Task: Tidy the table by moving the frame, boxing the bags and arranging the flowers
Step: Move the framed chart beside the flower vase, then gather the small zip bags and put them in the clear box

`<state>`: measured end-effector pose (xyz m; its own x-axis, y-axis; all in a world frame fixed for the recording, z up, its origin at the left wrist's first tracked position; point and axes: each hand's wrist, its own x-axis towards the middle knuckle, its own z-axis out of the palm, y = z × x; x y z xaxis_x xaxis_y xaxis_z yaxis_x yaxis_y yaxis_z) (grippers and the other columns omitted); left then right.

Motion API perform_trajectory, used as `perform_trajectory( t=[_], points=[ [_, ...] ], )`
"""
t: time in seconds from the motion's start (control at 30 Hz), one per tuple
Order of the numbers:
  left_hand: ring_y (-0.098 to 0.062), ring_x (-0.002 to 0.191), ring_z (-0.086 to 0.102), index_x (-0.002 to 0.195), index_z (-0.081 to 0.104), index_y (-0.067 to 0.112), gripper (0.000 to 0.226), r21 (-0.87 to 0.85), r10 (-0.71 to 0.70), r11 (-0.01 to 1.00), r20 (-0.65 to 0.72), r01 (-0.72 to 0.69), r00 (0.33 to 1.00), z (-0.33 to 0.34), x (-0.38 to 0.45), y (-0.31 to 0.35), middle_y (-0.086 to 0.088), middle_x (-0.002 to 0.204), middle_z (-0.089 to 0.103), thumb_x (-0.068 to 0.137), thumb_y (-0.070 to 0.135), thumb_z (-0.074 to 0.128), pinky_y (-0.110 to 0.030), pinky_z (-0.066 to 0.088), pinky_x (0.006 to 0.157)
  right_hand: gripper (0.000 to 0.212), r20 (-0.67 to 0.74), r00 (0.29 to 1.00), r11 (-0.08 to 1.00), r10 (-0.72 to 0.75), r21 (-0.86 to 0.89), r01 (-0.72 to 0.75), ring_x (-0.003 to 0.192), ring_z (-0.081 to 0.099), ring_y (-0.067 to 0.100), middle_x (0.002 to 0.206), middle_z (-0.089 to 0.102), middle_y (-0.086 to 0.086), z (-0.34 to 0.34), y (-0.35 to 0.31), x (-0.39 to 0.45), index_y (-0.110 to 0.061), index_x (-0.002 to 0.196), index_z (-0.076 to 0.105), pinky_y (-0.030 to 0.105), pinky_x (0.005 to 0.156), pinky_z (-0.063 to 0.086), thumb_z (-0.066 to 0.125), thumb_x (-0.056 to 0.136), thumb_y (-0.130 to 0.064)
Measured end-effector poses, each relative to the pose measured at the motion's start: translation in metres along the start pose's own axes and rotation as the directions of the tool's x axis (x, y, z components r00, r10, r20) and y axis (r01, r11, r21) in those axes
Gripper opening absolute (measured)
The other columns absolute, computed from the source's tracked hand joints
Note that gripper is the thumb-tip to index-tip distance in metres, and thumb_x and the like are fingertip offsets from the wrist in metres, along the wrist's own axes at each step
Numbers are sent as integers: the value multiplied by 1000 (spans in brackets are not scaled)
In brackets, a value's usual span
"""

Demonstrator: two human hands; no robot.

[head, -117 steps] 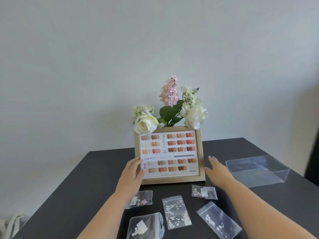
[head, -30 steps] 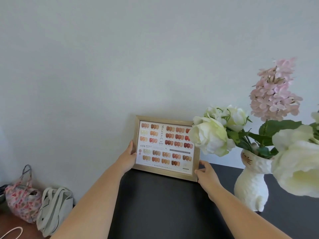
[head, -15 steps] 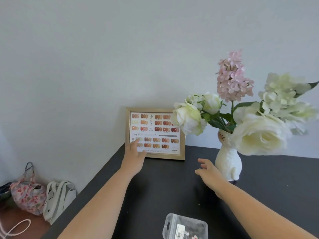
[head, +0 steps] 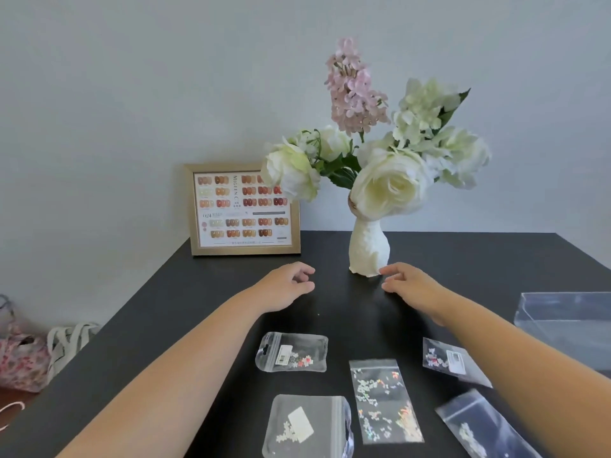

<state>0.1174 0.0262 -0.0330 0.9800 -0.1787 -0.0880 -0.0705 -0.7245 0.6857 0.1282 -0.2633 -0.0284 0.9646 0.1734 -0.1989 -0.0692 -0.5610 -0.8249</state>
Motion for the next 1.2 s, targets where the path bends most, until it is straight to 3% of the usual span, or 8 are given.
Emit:
perform_trajectory(
  t=[0.17,0.3,0.43,0.57,0.73,0.9,1.03,1.2],
  points=[
    [-8,109,54,125,56,37,35,150,-11,988,184,-17,983,9,-1,20,13,118,55,92,48,58,-28,41,91,27,-109,994,999,4,51,1,99,58,12,109,64,-3,-9,15,-7,-33,112,59,29,81,41,59,88,-22],
    [-6,101,55,116,57,40,46,243,-25,968,329,-59,944,10,-17,27,16,109,54,77,63,66,-27,45,85,28,82,995,992,-63,-101,71,115,54,9,123,58,-10,-14,23,-25,-38,108,62,28,94,39,71,82,-37],
    [-4,106,49,108,52,46,67,281,-77,958,460,-63,884,1,-37,28,19,112,51,52,65,82,-29,43,86,64,346,938,899,16,-415,138,135,32,15,150,28,-18,-11,8,-57,-47,107,55,35,104,31,73,53,-76],
    [-9,97,46,96,49,40,70,539,-187,840,399,-64,898,-2,-50,24,17,109,42,42,64,86,-34,47,82,85,428,903,723,37,-635,272,148,-6,23,161,-3,-13,16,1,-84,-51,106,36,57,117,7,78,37,-76],
    [-13,89,55,89,55,30,52,519,-161,854,326,-34,932,-2,-51,28,11,104,52,56,52,89,-34,50,73,68,402,916,737,24,-626,255,147,5,24,161,6,-12,19,-8,-95,-40,105,47,52,113,23,85,51,-59],
    [-7,85,63,95,60,35,27,361,-26,926,348,-109,937,4,-47,38,14,95,66,79,26,79,-24,45,69,38,367,926,753,-93,-583,307,120,42,19,131,42,-13,22,-9,-96,-33,90,64,41,93,46,83,61,-49],
    [2,91,62,105,62,45,40,267,64,952,312,-152,948,10,-42,55,20,101,65,87,10,65,-22,51,73,15,246,930,806,-271,-471,359,92,55,13,86,59,-16,21,-3,-98,-32,74,61,28,73,47,76,71,-32],
    [3,93,63,110,63,51,41,130,196,965,211,-226,958,30,-29,80,22,92,70,88,17,68,-26,50,78,53,95,927,911,-362,-175,373,60,60,2,76,66,-11,-13,9,-112,-53,105,54,19,61,54,78,71,-21]
  ],
)
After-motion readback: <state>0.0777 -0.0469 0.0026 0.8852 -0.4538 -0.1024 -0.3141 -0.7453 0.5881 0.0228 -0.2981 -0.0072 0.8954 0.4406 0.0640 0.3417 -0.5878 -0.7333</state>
